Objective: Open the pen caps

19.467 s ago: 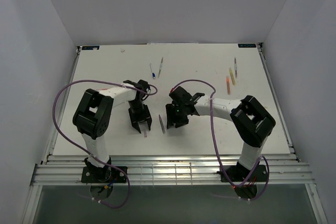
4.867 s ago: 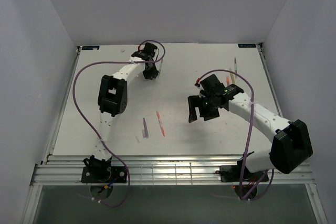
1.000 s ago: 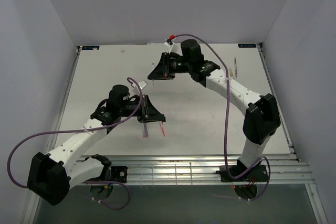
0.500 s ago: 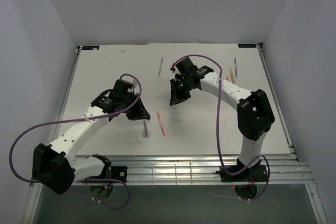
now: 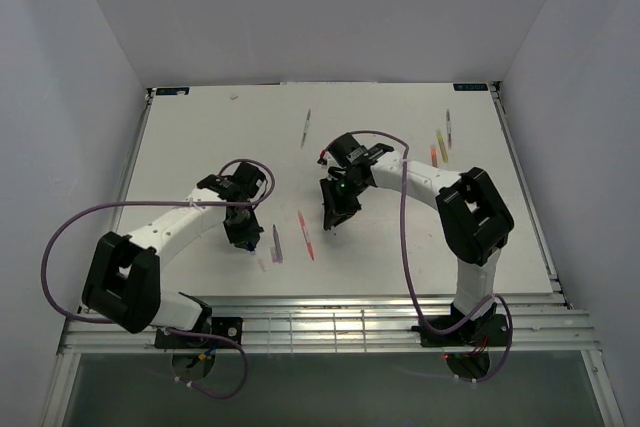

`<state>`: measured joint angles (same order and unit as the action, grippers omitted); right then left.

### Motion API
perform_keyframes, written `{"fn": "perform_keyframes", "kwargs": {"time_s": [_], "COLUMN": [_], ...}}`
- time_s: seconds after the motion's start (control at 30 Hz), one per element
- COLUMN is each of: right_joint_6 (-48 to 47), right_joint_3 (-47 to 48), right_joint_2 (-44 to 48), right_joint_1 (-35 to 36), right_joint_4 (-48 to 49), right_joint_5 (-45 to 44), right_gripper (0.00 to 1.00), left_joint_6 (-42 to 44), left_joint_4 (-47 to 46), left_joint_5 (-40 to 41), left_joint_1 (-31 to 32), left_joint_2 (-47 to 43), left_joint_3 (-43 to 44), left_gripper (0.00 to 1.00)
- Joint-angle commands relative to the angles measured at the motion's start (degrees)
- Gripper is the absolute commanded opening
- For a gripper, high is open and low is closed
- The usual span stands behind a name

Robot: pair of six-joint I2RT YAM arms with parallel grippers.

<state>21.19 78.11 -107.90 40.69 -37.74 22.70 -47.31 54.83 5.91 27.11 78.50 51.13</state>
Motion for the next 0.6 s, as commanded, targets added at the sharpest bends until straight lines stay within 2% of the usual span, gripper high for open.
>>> {"fn": "perform_keyframes", "kwargs": {"time_s": [0.0, 0.43, 0.57], "right_joint_6": [-0.9, -1.8, -1.9], "right_joint_3": [2.8, 4.4, 4.7], "right_joint_2": [-2.6, -6.4, -7.0], "right_joint_1": [0.6, 1.0, 1.0], "right_joint_4": [1.0, 0.3, 0.2], "right_joint_5": [1.5, 0.9, 1.1], "right_gripper": [0.08, 0.15, 0.24], "left_joint_6": [1.2, 4.3, 4.3], "left_joint_4": [-1.1, -5.7, -4.9], "left_joint_5": [5.0, 5.7, 6.1], "left_joint_1": [-0.5, -1.4, -1.8], "left_joint_2": [3.7, 14.1, 16.0], "left_joint_3": [2.2, 7.9, 8.6], "left_gripper": [0.0, 0.0, 0.0]}}
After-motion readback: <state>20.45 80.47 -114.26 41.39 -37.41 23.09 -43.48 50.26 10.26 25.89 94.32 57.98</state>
